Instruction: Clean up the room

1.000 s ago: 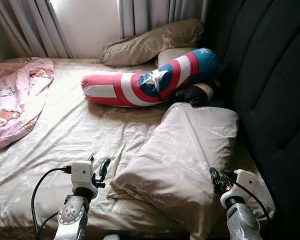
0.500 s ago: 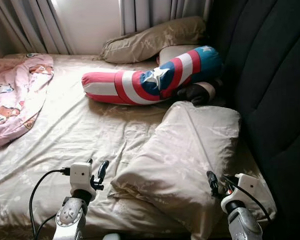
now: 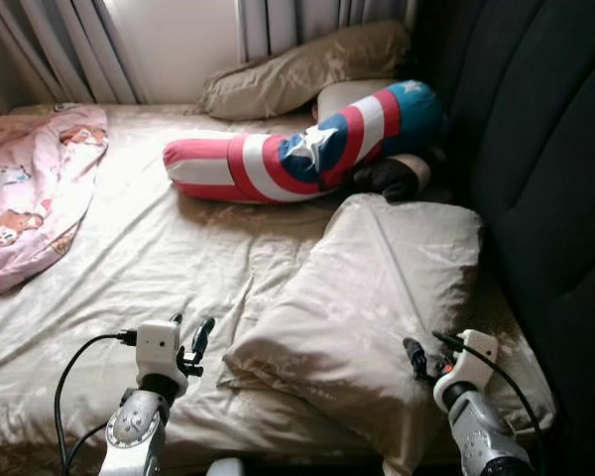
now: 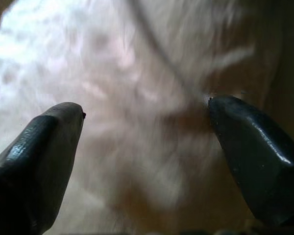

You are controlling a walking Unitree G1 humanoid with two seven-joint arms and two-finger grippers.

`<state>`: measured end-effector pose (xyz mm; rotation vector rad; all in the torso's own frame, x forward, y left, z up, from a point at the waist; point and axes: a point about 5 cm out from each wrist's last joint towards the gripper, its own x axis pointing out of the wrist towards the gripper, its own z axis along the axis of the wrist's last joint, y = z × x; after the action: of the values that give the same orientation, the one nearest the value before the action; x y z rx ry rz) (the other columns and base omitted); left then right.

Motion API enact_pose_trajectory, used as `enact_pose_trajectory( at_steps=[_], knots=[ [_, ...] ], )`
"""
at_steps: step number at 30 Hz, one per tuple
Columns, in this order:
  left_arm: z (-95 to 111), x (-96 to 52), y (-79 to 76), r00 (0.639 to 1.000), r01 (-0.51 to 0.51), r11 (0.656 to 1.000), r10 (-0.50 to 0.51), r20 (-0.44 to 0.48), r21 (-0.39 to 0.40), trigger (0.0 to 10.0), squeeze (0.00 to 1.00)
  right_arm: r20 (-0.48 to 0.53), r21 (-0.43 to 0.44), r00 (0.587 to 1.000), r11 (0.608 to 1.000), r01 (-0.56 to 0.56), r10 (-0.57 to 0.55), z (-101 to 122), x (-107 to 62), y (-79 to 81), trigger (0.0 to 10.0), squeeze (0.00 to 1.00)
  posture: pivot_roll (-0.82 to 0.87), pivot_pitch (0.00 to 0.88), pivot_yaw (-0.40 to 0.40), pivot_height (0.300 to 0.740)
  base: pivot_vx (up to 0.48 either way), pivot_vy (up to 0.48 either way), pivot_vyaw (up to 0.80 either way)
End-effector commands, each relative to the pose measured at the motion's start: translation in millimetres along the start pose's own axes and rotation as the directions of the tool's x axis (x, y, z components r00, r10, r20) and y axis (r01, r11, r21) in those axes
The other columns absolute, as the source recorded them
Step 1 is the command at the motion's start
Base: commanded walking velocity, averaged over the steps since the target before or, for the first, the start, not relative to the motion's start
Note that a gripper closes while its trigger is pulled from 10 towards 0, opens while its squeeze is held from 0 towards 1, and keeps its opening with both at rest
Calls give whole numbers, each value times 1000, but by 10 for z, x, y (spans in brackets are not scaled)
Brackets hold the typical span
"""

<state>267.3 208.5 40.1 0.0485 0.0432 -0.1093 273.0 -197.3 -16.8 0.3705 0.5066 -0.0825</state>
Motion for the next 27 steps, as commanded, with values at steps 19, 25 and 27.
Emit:
enact_pose_trajectory(
  at_steps=[19,25,27],
  knots=[
    [43,-112,131,1000,3,999,-2,-23,45,10000,0,-217,170,975,985,-3,41,-380,-85,-11,10000,0,65,125,28,650,0,0,0],
    [55,-131,132,1000,9,999,-8,-25,53,10000,0,-275,152,958,988,-39,81,-478,-114,26,10000,0,74,135,32,650,0,0,0],
    [59,-135,131,1000,10,998,-9,-25,55,10000,0,-295,144,952,989,-45,86,-511,-122,43,10000,0,77,137,34,650,0,0,0]
  ],
)
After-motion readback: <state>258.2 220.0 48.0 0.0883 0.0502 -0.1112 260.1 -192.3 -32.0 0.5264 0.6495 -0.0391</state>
